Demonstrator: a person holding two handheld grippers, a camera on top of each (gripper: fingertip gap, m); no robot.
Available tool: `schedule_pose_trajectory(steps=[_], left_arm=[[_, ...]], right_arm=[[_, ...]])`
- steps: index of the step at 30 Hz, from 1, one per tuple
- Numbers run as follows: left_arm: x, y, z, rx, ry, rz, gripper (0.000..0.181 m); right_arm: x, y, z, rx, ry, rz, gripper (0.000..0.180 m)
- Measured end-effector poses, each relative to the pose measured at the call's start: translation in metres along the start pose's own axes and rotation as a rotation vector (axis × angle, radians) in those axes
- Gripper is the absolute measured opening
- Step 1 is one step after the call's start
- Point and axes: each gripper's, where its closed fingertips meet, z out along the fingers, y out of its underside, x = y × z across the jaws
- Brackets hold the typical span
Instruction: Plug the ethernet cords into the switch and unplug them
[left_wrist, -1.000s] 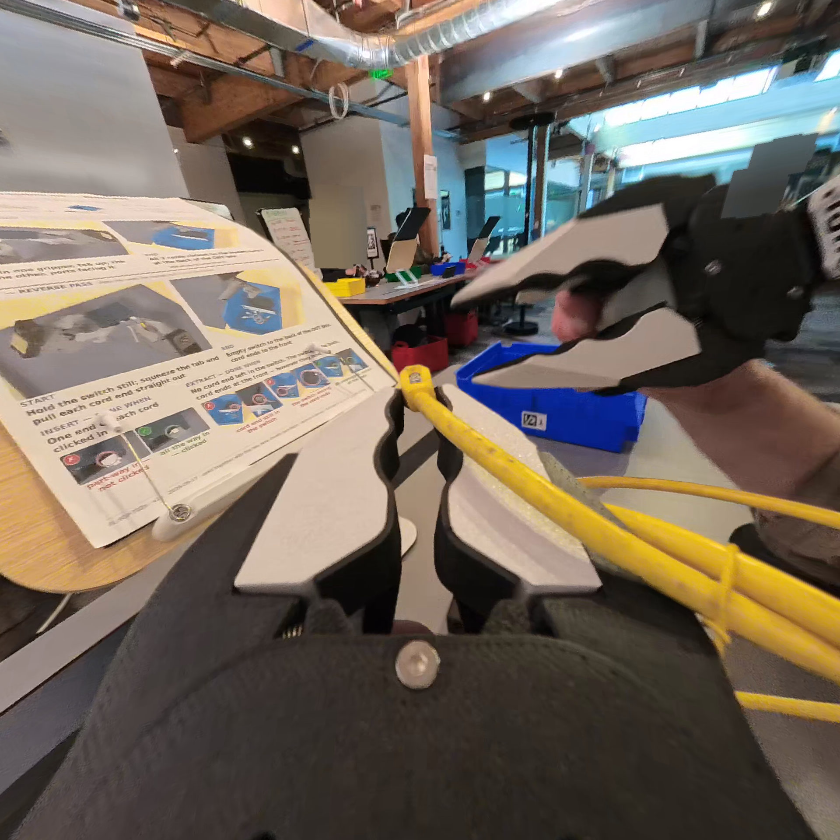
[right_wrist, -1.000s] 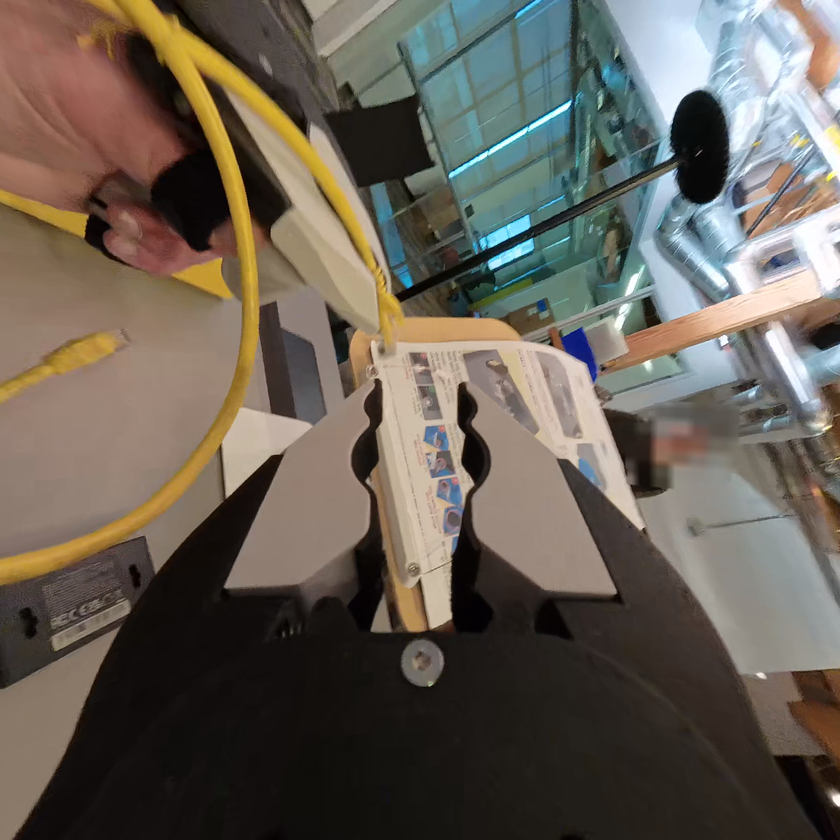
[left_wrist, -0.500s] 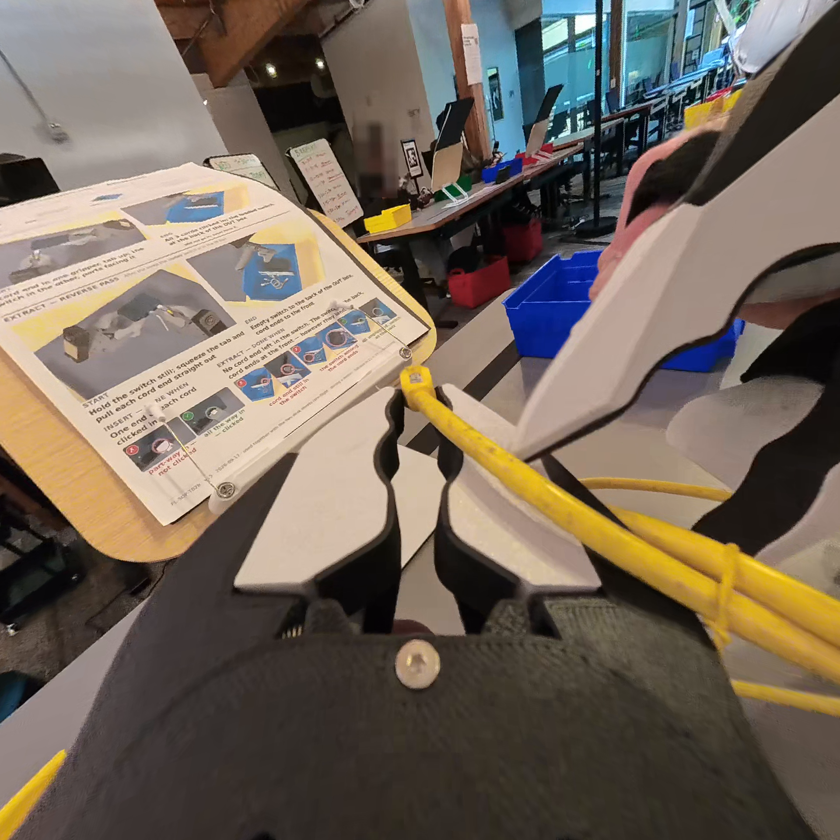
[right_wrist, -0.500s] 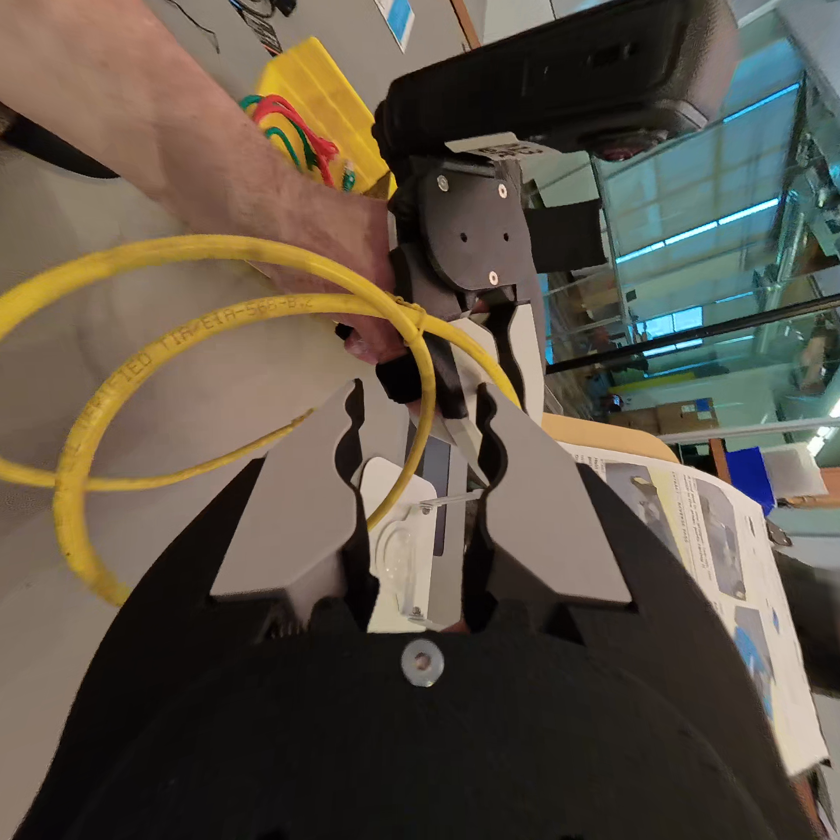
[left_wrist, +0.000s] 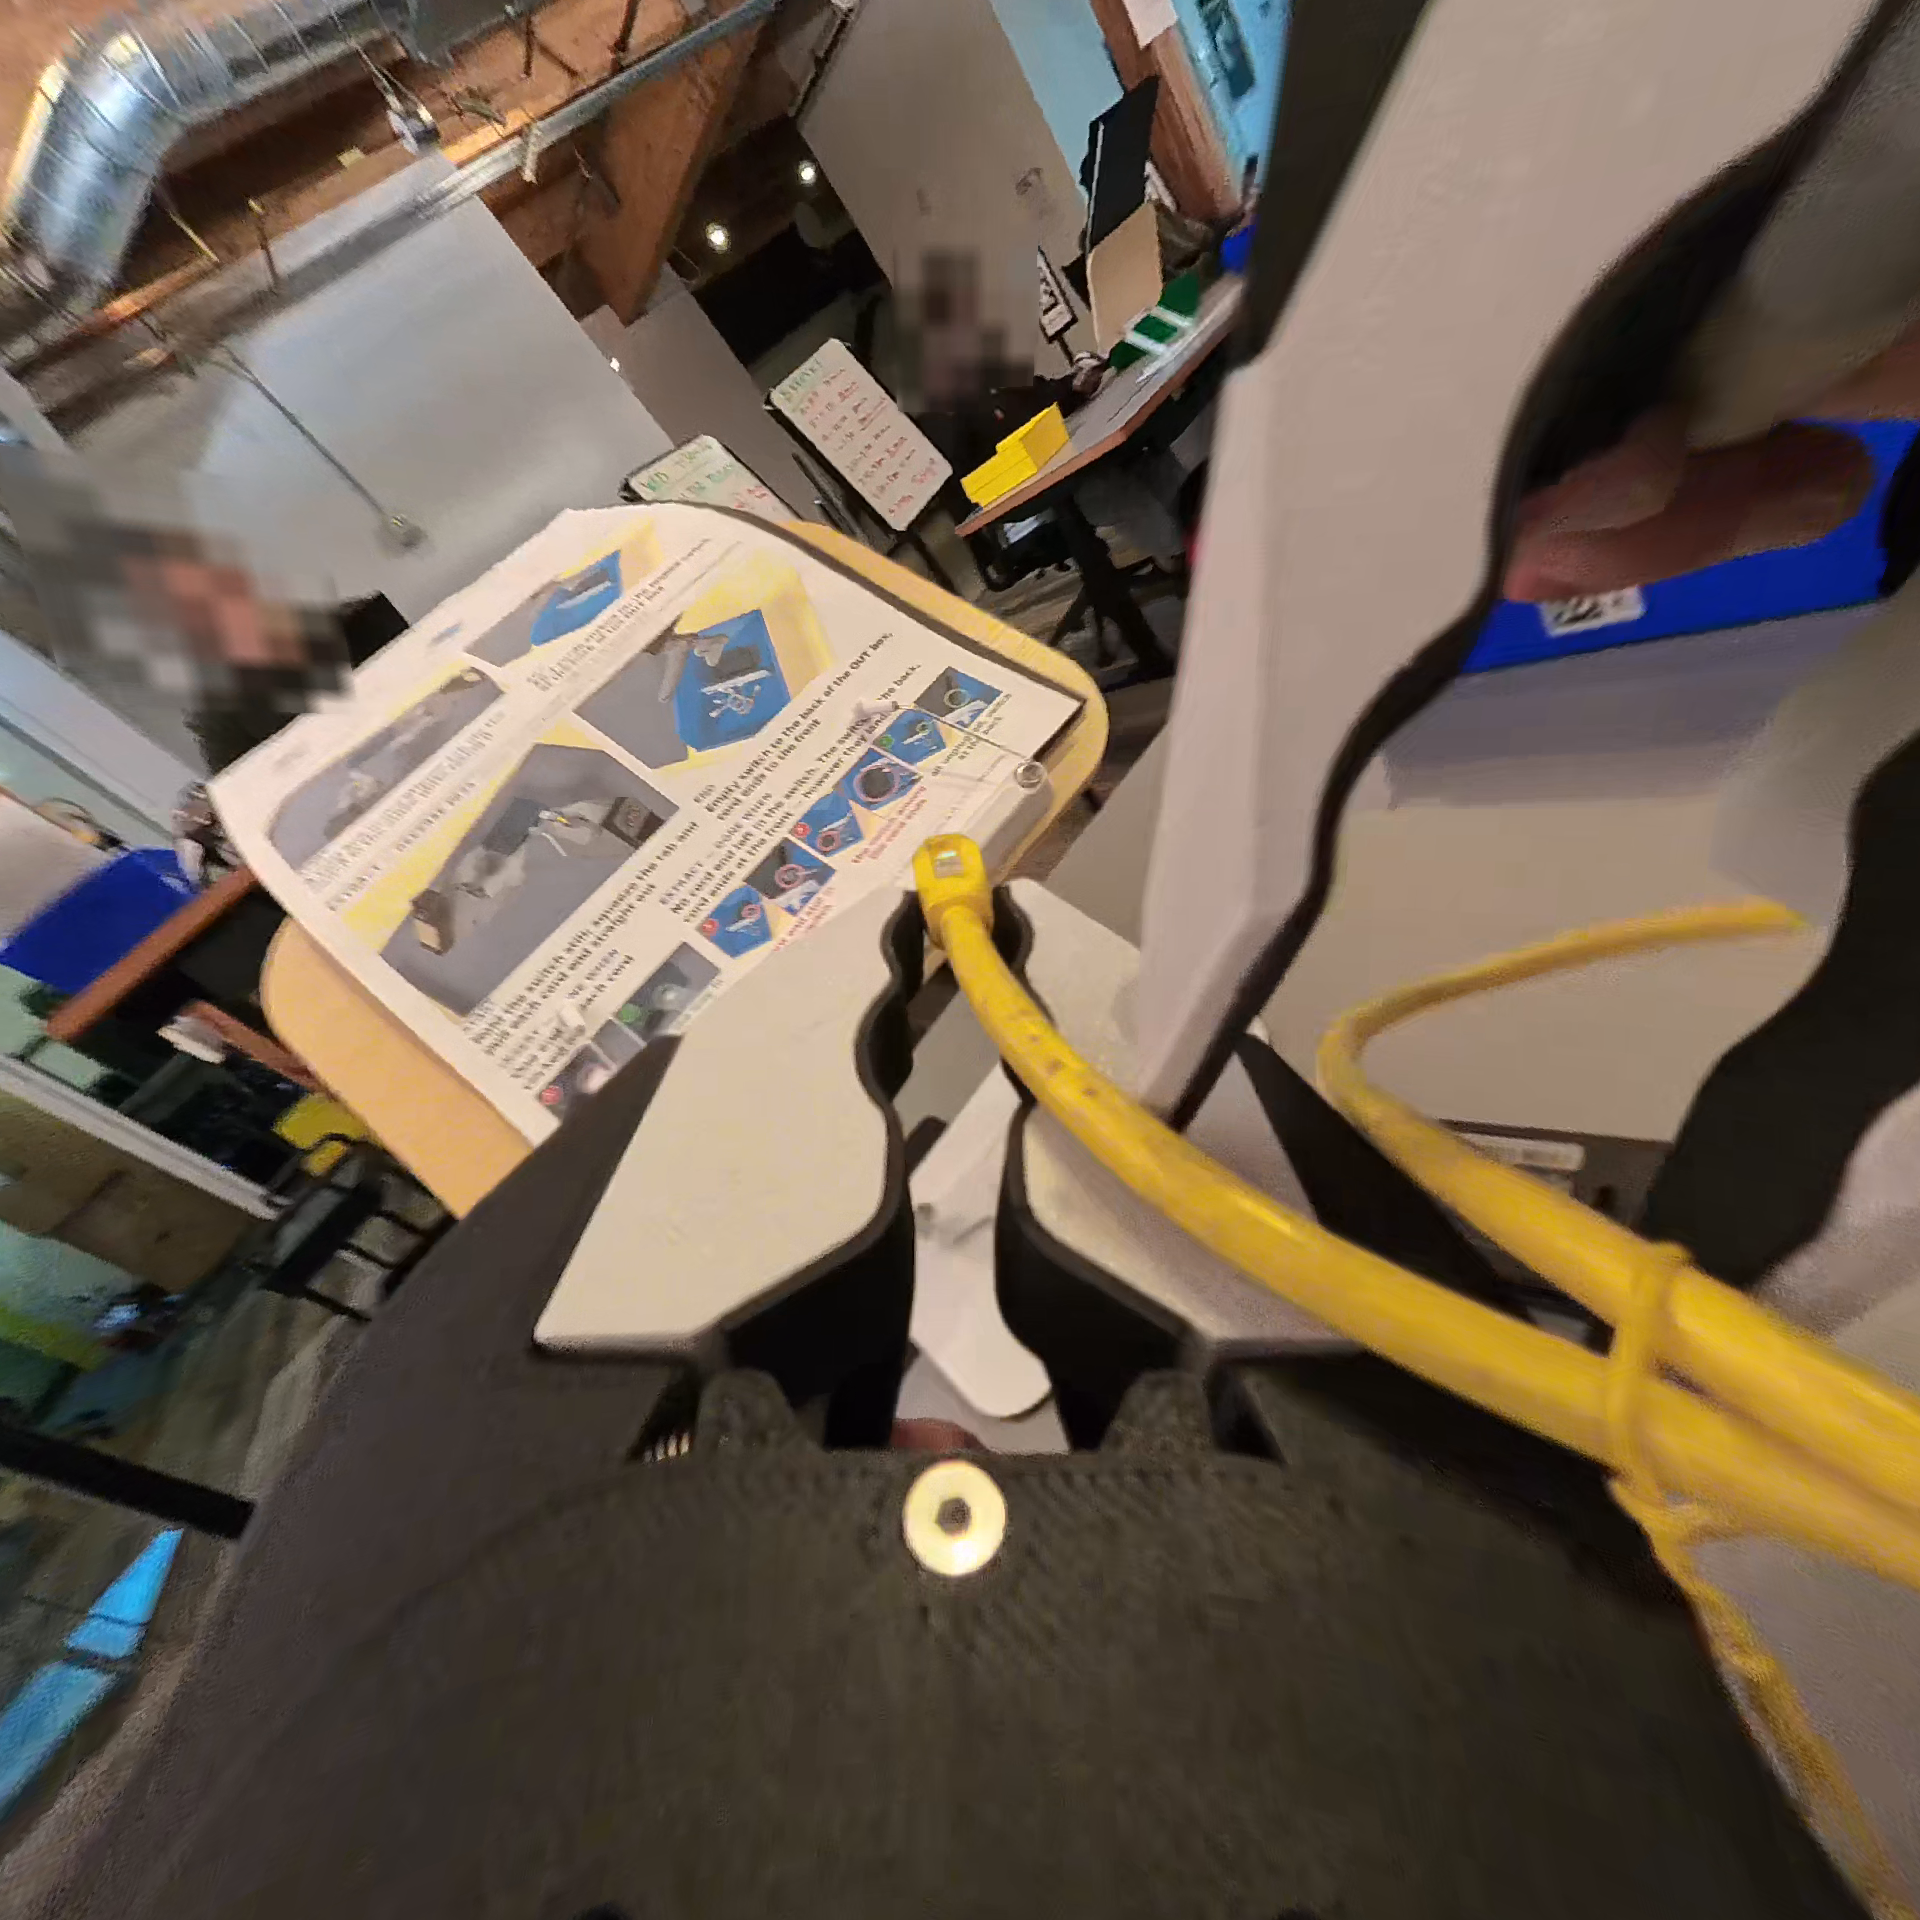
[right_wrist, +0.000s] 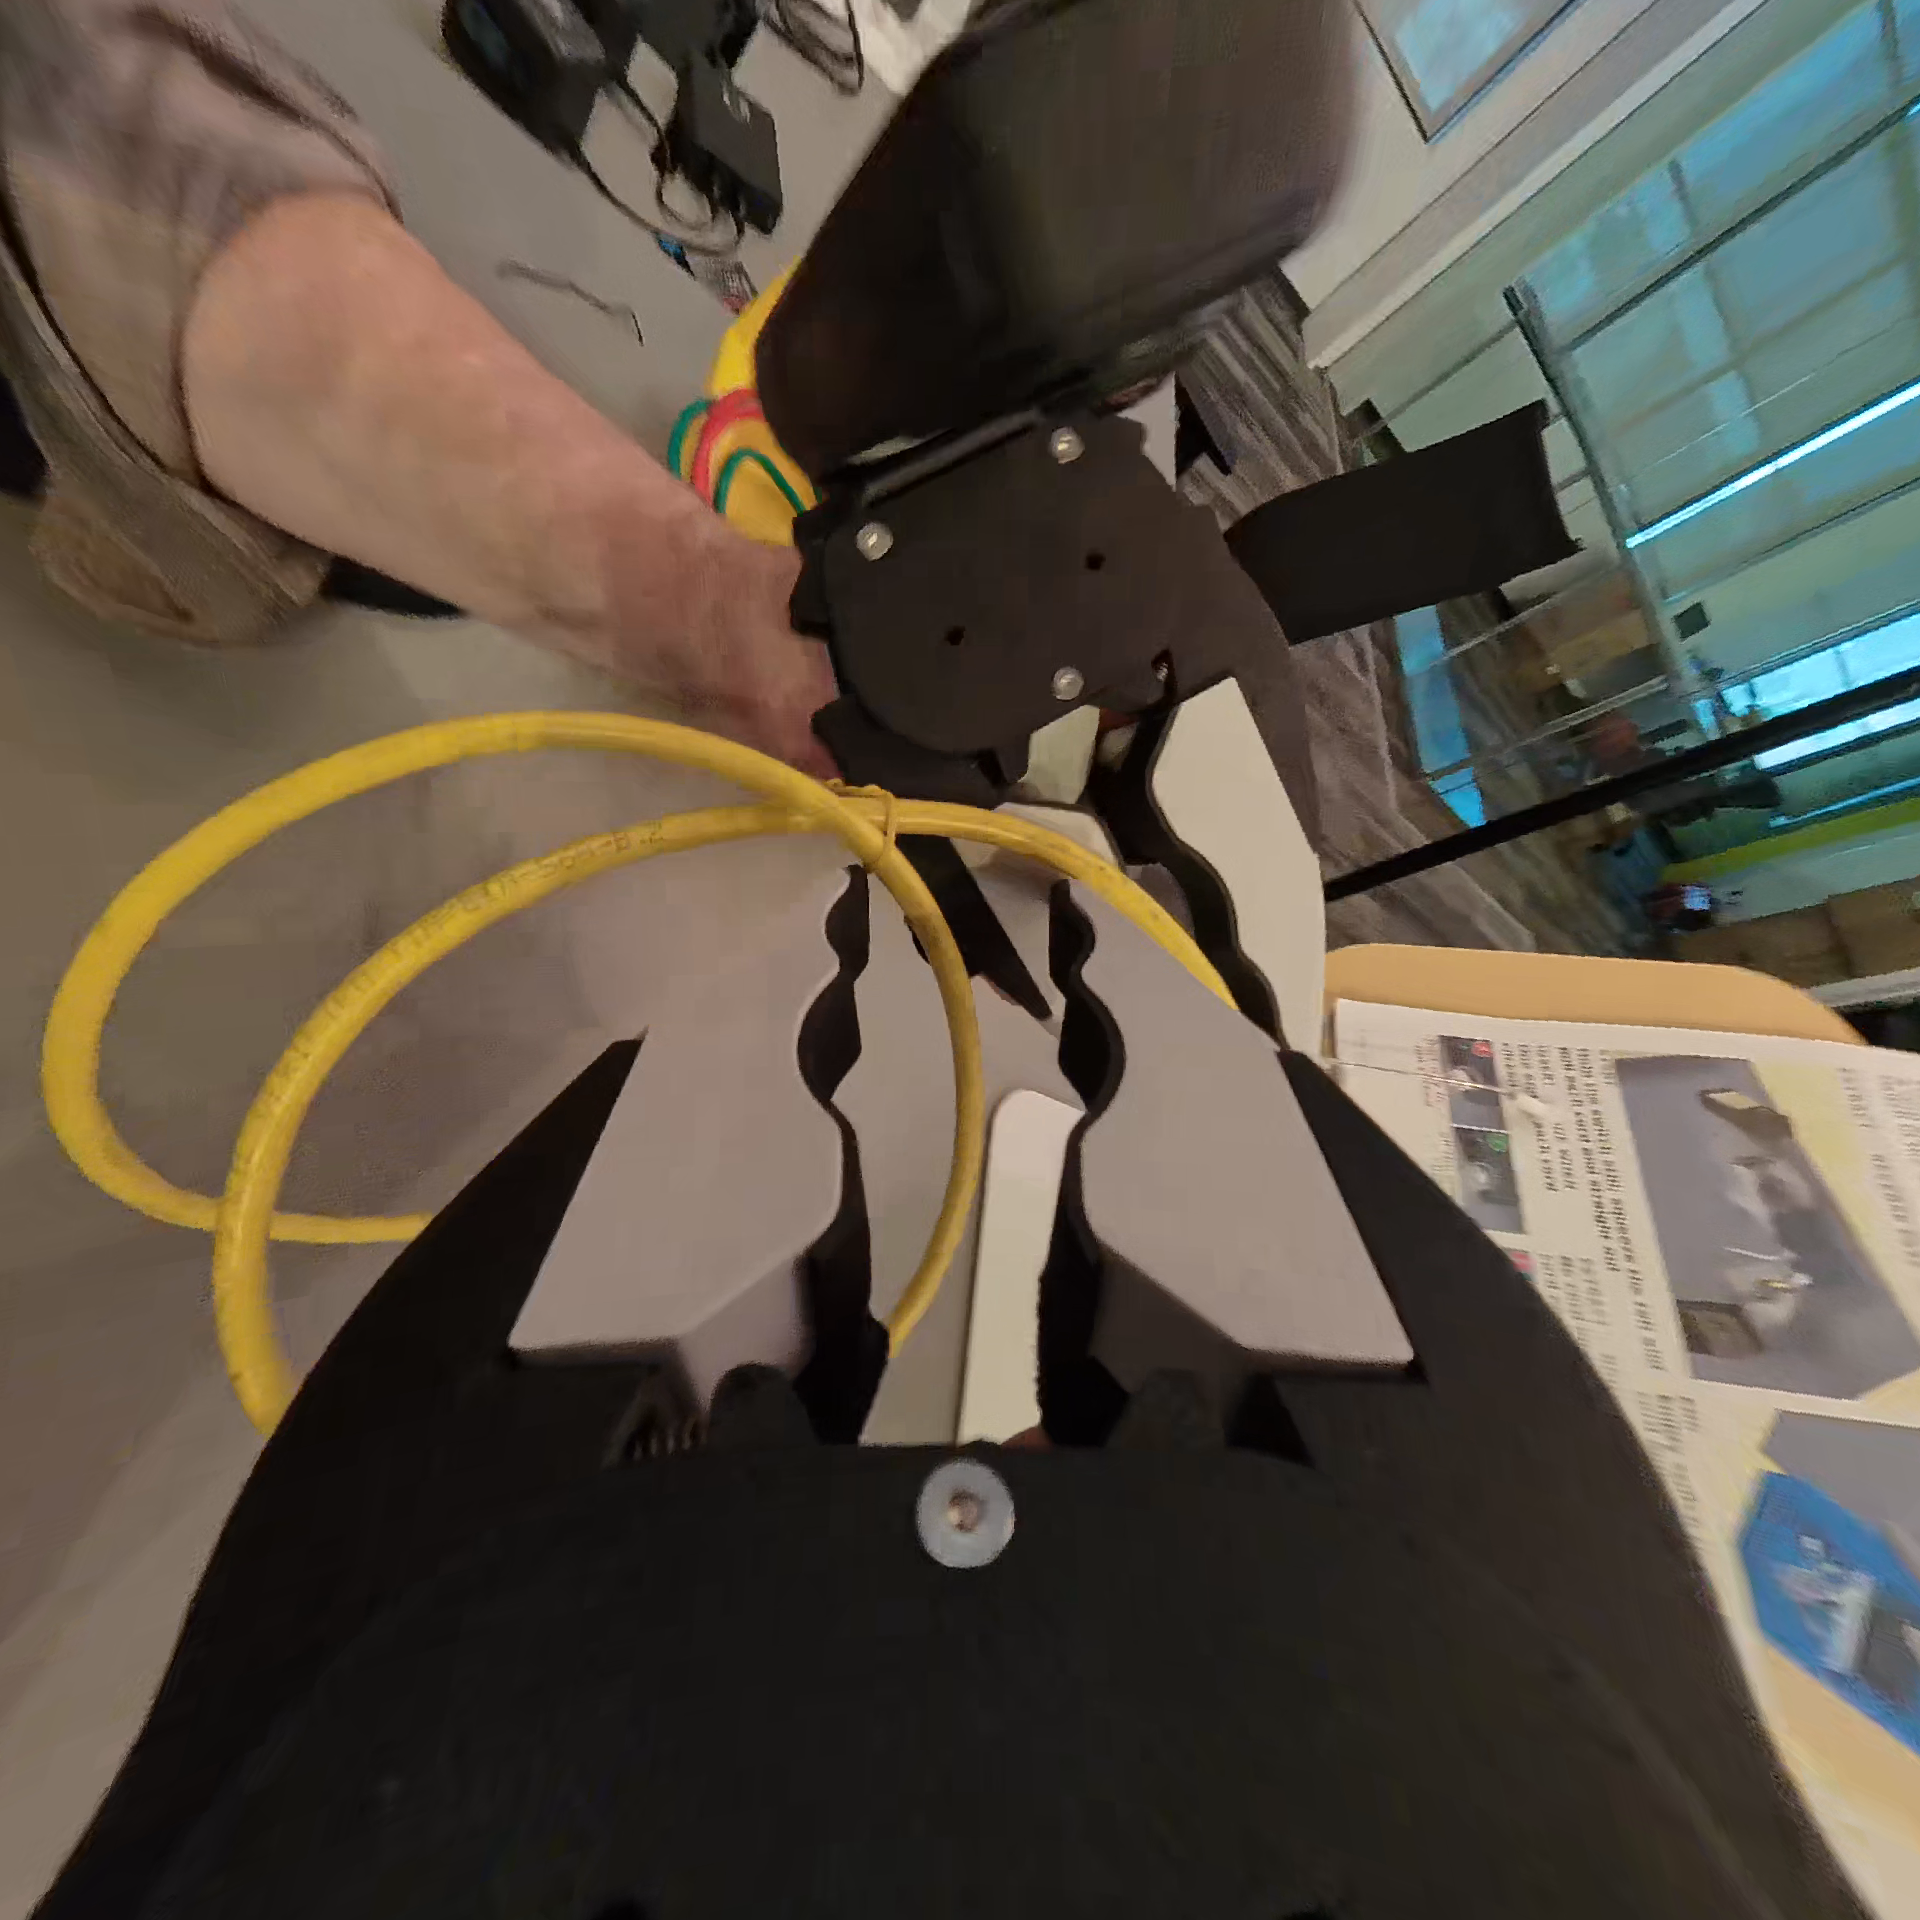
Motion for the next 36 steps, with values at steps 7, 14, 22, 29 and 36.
schedule_pose_trajectory(steps=[7, 14, 22, 29, 36], left_arm=[[0.001, -0.003, -0.001, 0.010, -0.092, 0.175, 0.013], [-0.001, -0.002, -0.003, 0.024, -0.114, 0.232, 0.013], [-0.010, -0.014, -0.012, 0.097, -0.223, 0.284, 0.012], [-0.004, -0.040, -0.025, 0.199, -0.256, 0.369, 0.012], [0.023, -0.062, -0.032, 0.293, -0.183, 0.454, 0.012]], right_arm=[[-0.002, -0.009, -0.001, 0.131, -0.119, 0.238, 0.029], [-0.014, -0.017, -0.006, 0.272, -0.346, 0.476, 0.047], [0.028, -0.005, -0.043, 0.377, -0.221, 0.629, 0.060], [0.060, 0.015, -0.051, 0.673, -0.335, 1.026, 0.055], [0.038, -0.006, -0.057, 0.896, -0.680, 1.046, 0.024]])
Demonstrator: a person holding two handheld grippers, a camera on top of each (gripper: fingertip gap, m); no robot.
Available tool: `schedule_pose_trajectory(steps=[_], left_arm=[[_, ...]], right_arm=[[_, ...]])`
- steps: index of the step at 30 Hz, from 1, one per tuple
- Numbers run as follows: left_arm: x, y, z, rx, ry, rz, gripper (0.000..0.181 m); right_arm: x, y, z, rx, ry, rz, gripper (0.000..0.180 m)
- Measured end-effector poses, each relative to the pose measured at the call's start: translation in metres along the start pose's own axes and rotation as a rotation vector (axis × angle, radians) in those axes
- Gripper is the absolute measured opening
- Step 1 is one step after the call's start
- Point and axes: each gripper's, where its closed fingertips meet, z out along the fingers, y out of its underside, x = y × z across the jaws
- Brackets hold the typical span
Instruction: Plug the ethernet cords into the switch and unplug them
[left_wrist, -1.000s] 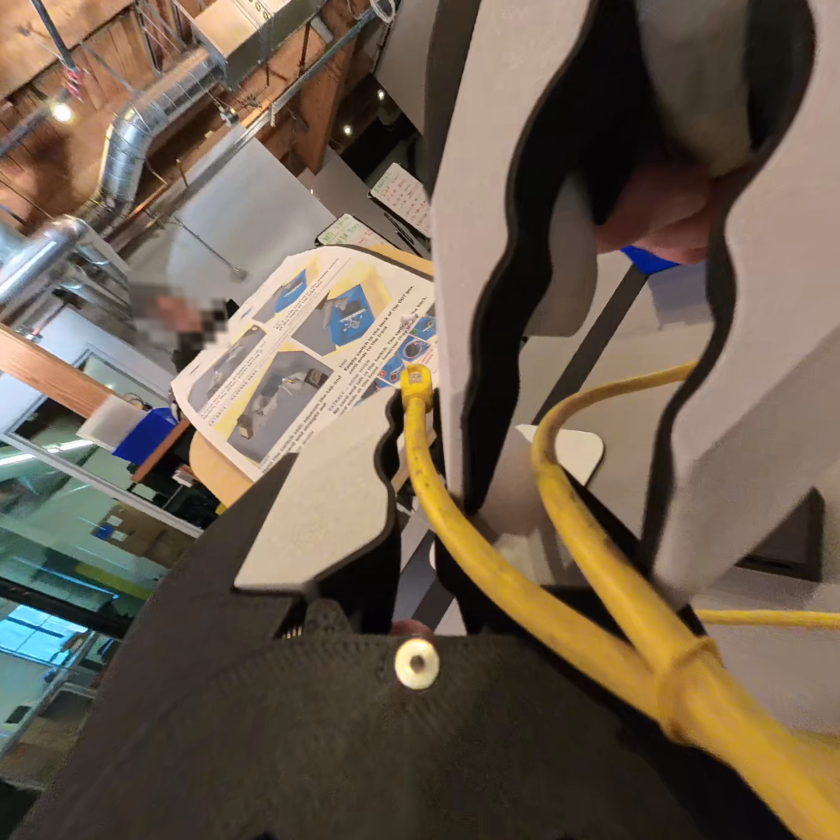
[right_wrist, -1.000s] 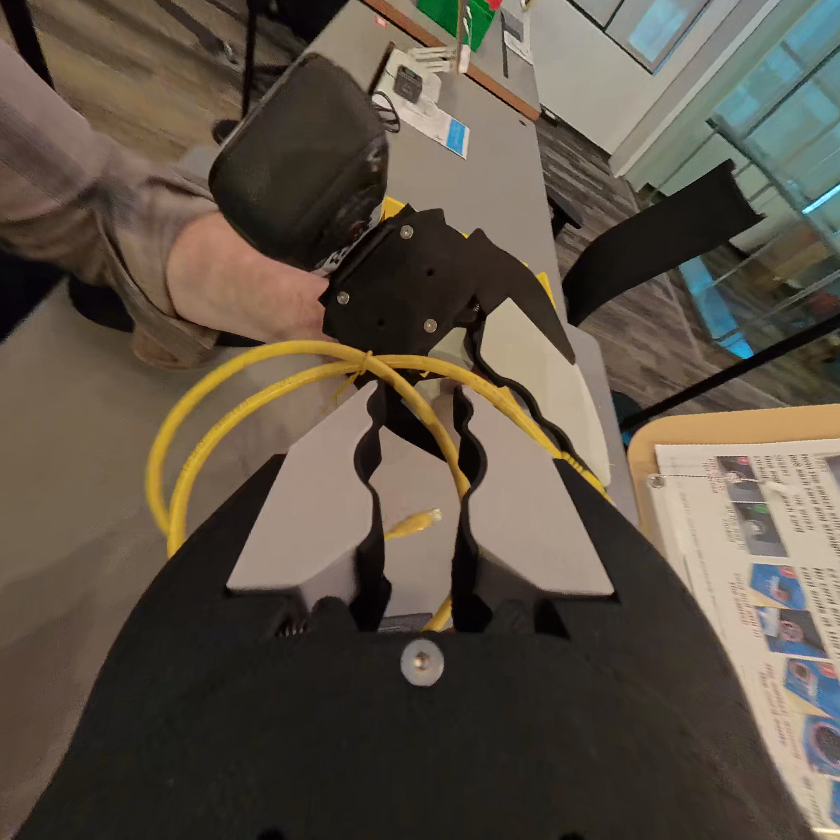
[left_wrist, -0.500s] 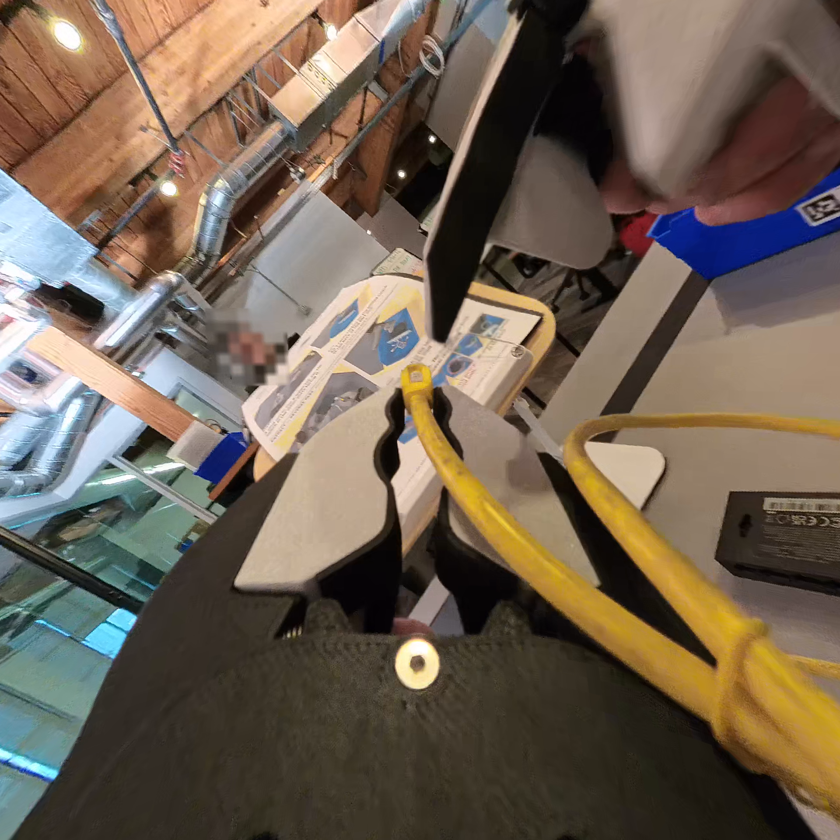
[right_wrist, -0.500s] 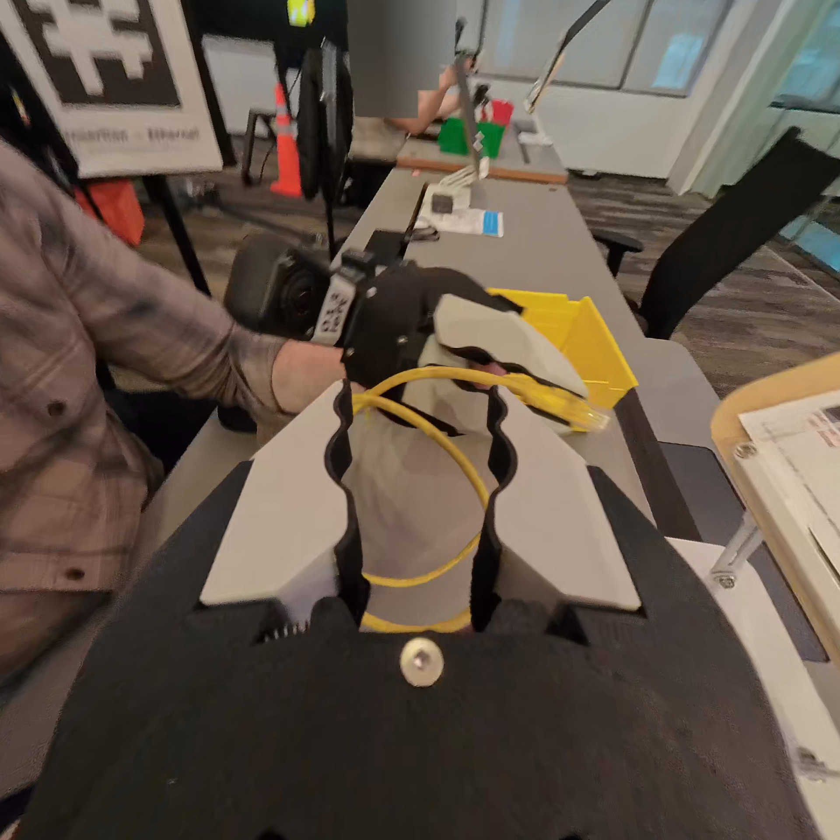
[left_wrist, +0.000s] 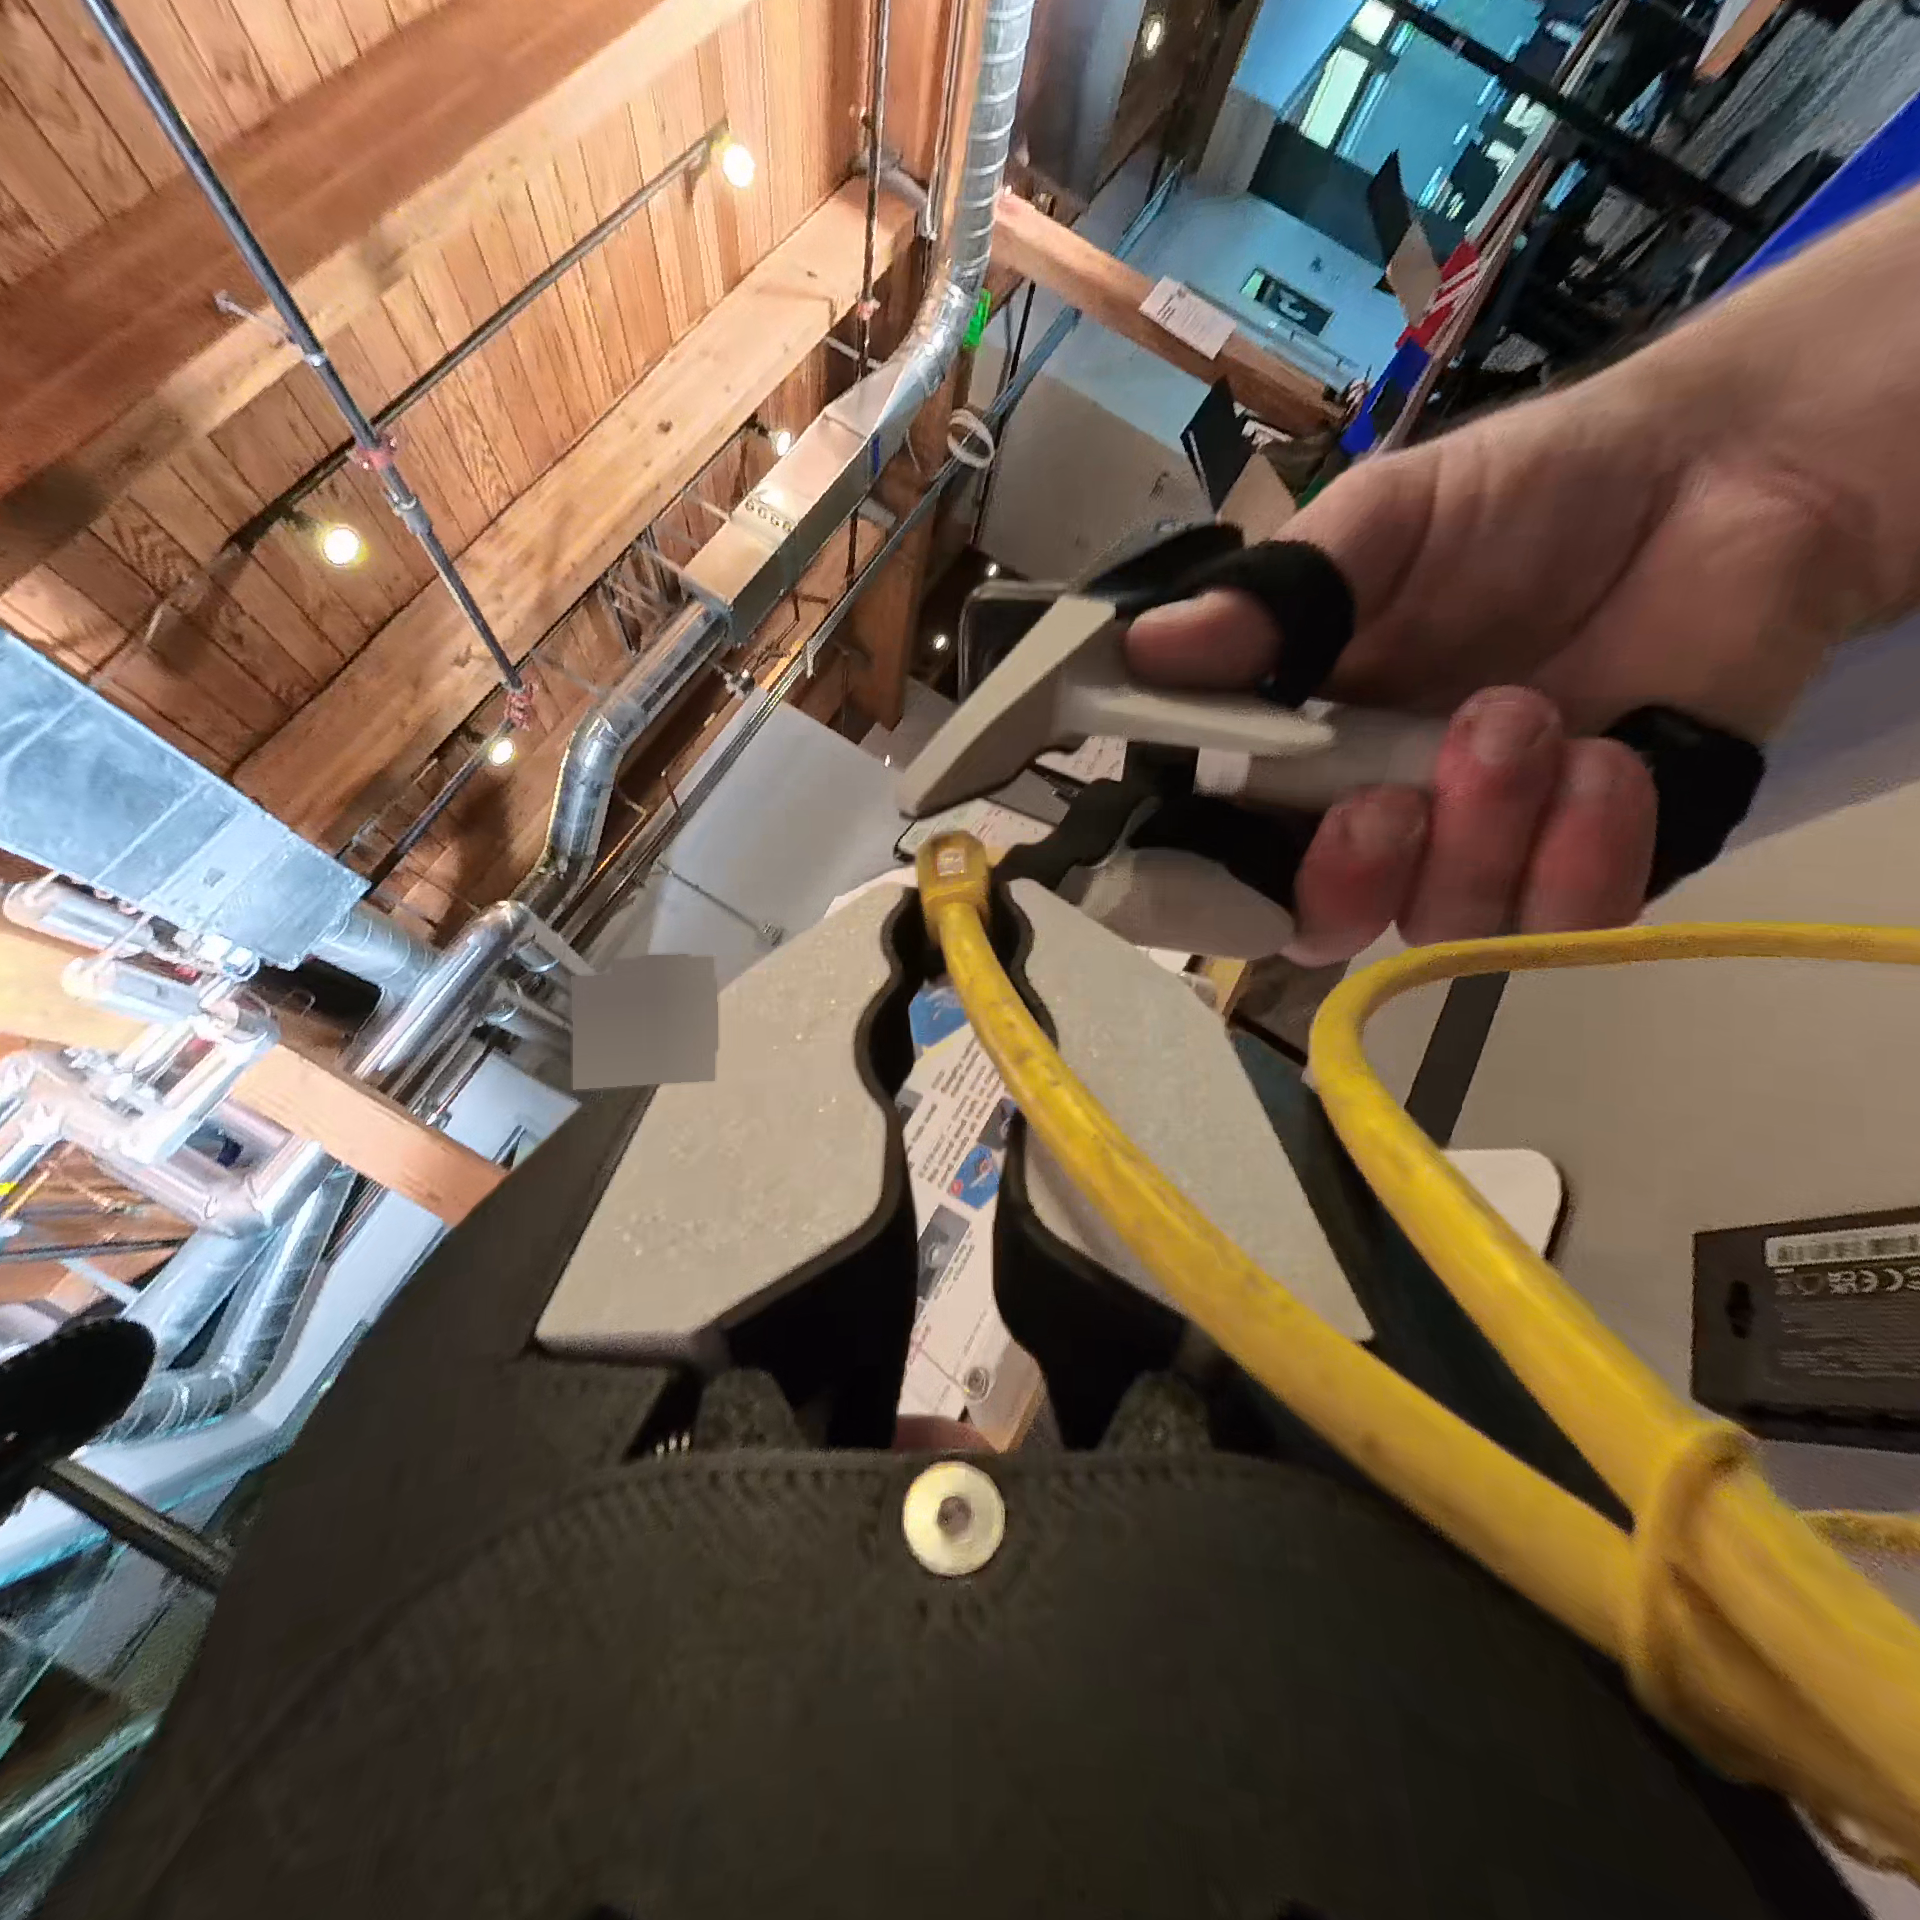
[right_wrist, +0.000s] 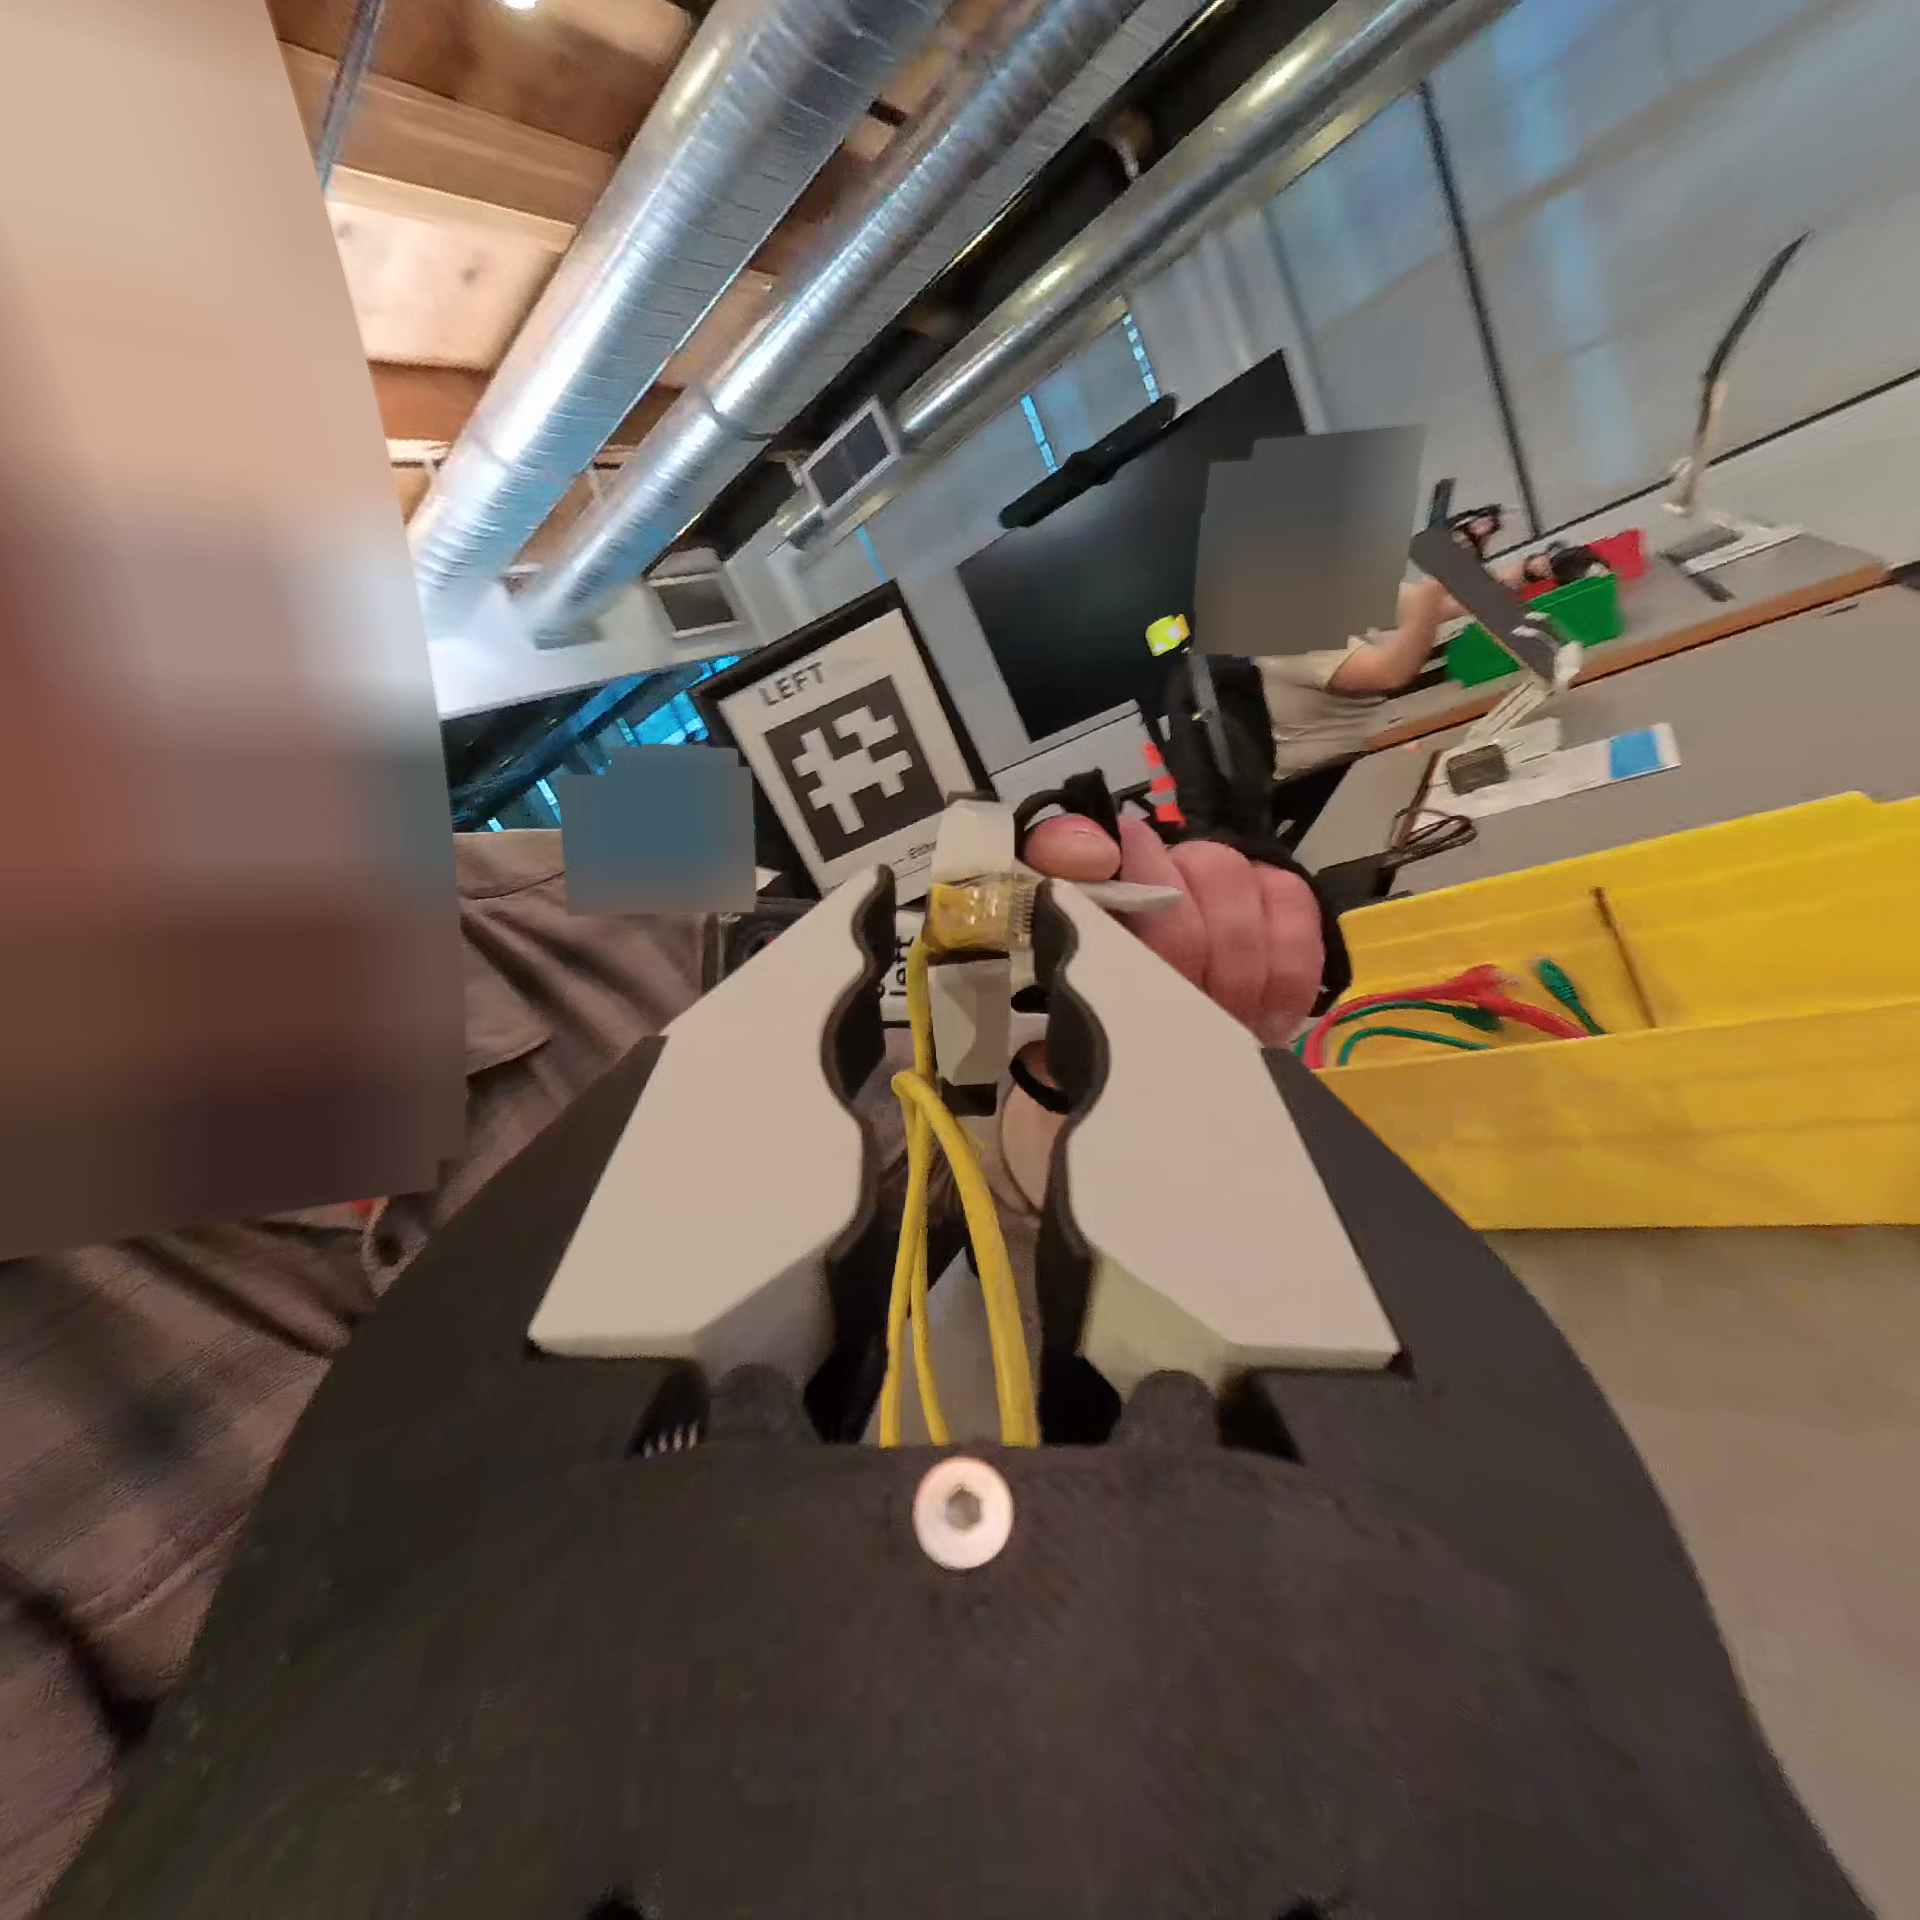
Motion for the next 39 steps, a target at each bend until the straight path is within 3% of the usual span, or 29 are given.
schedule_pose_trajectory(steps=[8, 14, 22, 34, 37, 39], left_arm=[[-0.003, -0.008, 0.000, 0.028, -0.003, -0.054, 0.013], [-0.005, -0.006, 0.001, 0.025, 0.023, -0.164, 0.027], [-0.003, -0.005, 0.002, 0.013, 0.028, -0.218, 0.013], [-0.006, -0.001, 0.001, 0.012, 0.037, -0.271, 0.012], [-0.011, 0.003, 0.000, 0.034, 0.056, -0.413, 0.012], [-0.020, 0.007, -0.001, 0.070, 0.079, -0.604, 0.012]], right_arm=[[-0.007, -0.001, 0.003, -0.009, 0.000, -0.061, 0.015], [-0.002, -0.009, -0.003, 0.022, 0.053, -0.097, 0.015], [0.007, -0.008, -0.007, 0.001, 0.133, -0.131, 0.015], [0.012, -0.009, -0.006, -0.010, 0.194, -0.121, 0.020], [0.018, -0.019, -0.014, 0.034, 0.252, -0.139, 0.039], [0.016, -0.026, -0.021, 0.055, 0.281, -0.177, 0.040]])
